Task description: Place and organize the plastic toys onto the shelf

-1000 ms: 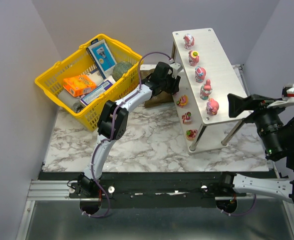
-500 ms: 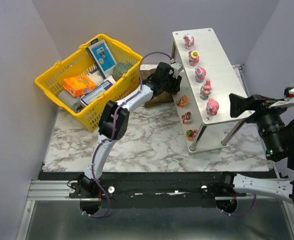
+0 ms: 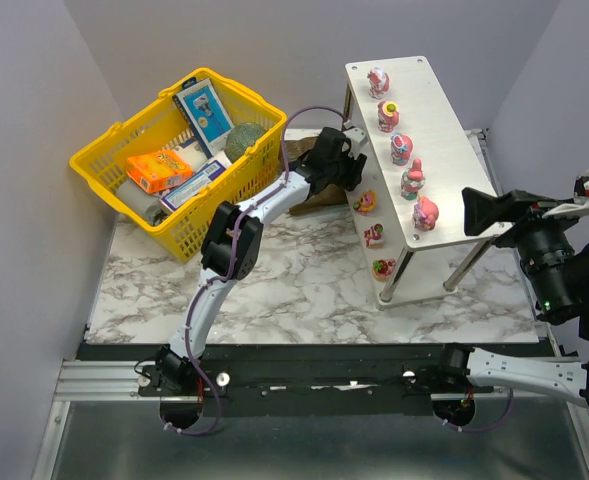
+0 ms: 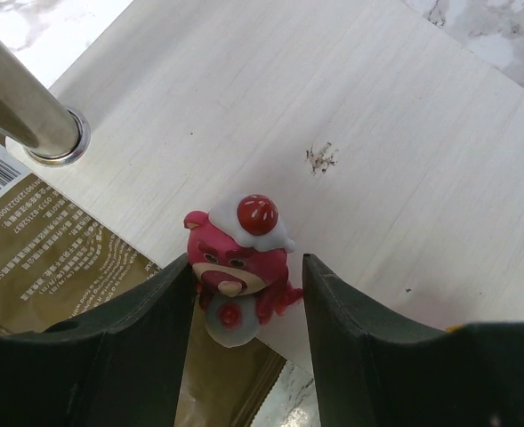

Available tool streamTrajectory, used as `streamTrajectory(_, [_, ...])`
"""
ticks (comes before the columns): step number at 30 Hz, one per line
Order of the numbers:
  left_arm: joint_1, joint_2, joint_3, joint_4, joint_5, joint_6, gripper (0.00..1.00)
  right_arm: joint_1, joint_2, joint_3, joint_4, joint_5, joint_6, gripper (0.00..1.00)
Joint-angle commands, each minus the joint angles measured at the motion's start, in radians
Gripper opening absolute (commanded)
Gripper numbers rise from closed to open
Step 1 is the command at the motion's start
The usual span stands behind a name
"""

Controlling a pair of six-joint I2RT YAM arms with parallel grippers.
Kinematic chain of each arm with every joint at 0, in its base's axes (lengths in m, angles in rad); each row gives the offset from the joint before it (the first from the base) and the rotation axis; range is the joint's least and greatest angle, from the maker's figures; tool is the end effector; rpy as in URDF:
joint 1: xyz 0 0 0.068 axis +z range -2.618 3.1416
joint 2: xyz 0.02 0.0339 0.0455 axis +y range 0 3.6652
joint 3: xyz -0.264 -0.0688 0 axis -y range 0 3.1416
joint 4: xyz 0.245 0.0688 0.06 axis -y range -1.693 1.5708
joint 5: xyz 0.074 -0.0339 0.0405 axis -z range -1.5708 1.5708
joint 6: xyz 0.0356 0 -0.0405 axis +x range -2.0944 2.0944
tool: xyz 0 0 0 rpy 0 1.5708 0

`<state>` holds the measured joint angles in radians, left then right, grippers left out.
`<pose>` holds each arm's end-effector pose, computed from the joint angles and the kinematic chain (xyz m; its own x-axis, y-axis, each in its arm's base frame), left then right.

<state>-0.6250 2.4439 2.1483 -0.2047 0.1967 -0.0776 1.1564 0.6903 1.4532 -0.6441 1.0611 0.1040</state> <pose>0.4580 -0.3390 0.2169 -0.4431 0.2259 -0.8675 0.6806 0.7147 -0.1615 0.0457 0.0267 0.5051 0.0373 0.2107 -0.9768 -0.1021 0.9732 0.2060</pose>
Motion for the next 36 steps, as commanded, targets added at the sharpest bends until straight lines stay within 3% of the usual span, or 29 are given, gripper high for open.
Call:
streamTrajectory(1, [-0.013,0.040,0.005,-0.055,-0.031,0.010,0.59,-0.003,-0.011,-0.014,0.003,0.033,0.000,0.97])
streamTrajectory(15, [-0.022,-0.069,-0.156,0.091,-0.103,0.025,0.47,-0.004,-0.014,-0.019,0.003,0.034,0.003,0.97])
streamTrajectory(24, [-0.025,-0.111,-0.248,0.197,-0.144,0.044,0.47,-0.003,-0.014,-0.022,0.003,0.034,0.003,0.97])
streamTrajectory(36, [-0.033,-0.085,-0.255,0.333,-0.189,0.033,0.47,-0.004,0.000,-0.008,-0.002,0.030,-0.013,0.97])
